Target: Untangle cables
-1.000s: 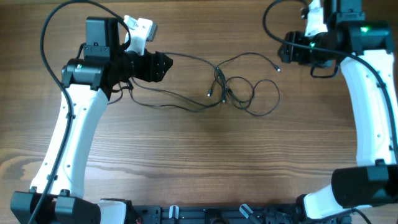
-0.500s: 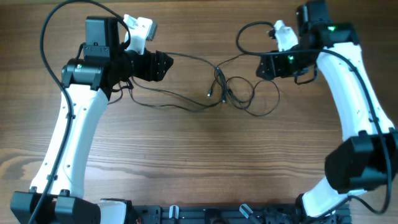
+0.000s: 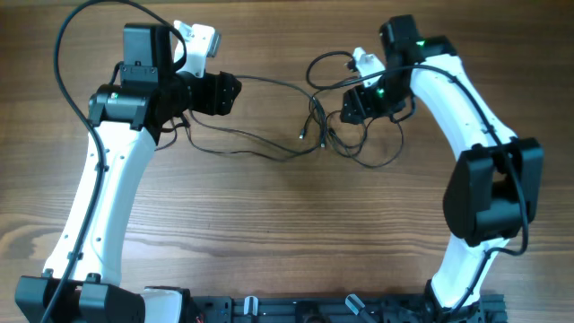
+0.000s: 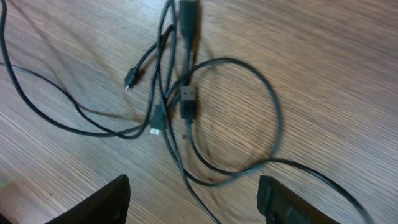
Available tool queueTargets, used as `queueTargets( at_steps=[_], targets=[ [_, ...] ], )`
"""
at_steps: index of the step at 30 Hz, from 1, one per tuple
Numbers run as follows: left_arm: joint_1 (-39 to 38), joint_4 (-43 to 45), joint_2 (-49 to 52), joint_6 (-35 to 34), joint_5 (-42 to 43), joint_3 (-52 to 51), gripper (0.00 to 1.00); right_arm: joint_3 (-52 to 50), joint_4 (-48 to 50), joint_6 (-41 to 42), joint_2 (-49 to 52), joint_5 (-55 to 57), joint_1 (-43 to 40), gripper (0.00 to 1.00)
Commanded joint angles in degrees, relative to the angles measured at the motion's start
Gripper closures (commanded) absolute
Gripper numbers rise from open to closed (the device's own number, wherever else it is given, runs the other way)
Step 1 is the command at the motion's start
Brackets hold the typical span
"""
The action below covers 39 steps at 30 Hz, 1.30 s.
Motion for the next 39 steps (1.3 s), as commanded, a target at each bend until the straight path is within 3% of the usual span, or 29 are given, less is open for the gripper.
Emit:
queueTargets(
  at_steps=[1, 17, 31, 39],
  targets=[
    [-0.11, 0.37, -1.11, -1.88, -3.76, 1.03, 0.25, -0.17, 1.11, -0.79, 1.86, -1.31, 2.19, 0.32],
    [-0.11, 0.33, -1.14, -1.86, -3.74, 1.03, 0.25, -10.54, 9.27, -1.29, 3.63, 1.18, 3.82, 0.36],
    [-0.11, 0.28, -1.14, -1.88, -3.69, 1.03, 0.25, -12.07, 10.12, -1.27, 3.63, -0.11, 3.82, 0.36],
    [-0.13, 0.11, -1.25, -1.88, -3.69, 1.03, 0.25, -15.47, 15.58, 1.62, 3.63, 0.42, 3.82, 0.4]
  ],
)
